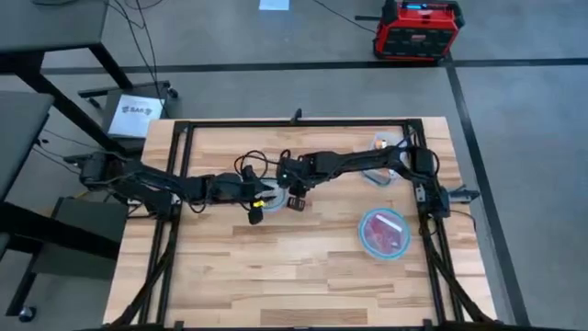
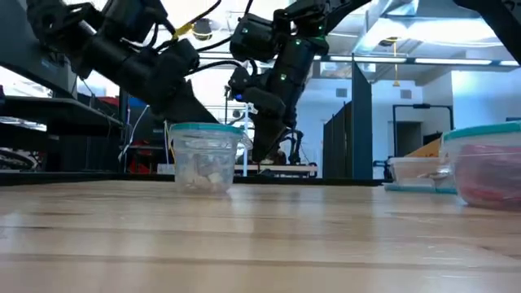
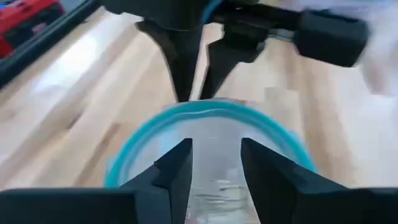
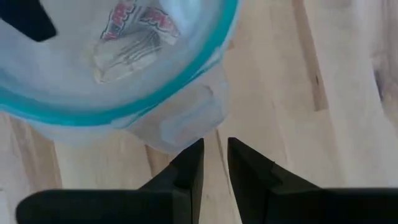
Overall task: Sort candy
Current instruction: Close the small round transparent bin
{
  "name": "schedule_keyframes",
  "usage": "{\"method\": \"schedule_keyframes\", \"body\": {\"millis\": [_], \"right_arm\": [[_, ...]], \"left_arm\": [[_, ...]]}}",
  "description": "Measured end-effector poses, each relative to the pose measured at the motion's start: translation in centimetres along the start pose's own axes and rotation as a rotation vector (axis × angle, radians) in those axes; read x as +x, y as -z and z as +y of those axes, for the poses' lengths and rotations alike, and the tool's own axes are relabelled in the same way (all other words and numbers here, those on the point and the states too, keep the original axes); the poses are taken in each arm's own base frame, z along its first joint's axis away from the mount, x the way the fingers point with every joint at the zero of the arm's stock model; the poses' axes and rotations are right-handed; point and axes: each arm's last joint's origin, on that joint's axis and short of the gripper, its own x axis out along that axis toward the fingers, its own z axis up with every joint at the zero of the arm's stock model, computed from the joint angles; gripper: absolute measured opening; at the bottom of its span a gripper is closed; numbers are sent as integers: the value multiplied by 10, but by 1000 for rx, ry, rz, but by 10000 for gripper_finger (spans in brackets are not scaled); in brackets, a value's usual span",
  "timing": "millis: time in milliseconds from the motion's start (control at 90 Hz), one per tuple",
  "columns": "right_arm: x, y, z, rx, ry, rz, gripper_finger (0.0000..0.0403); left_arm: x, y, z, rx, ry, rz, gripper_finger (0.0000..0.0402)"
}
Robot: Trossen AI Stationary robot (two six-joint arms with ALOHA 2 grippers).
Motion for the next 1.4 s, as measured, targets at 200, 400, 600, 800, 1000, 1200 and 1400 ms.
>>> {"method": "schedule_keyframes", "body": {"millis": [200,400,600,800,1000,1200,1400], "right_arm": [[-1,-4,-2,-30,-8,-27,60],[3,-5,2,-70,-74,-74,60],[4,-7,3,-64,-107,-92,60],[4,-6,4,-69,-115,-91,49],[-22,0,-11,-53,-19,-20,39],[-71,-3,-16,-41,66,-101,38],[-109,4,0,-42,67,-143,38]], "left_arm": [[9,6,2,-8,-11,2,123],[21,14,-1,-4,26,33,123],[31,18,2,-2,48,62,123],[35,23,3,12,58,73,123],[26,12,3,23,72,35,123],[6,-7,5,16,75,-5,123],[-22,-45,6,26,77,45,123]]}}
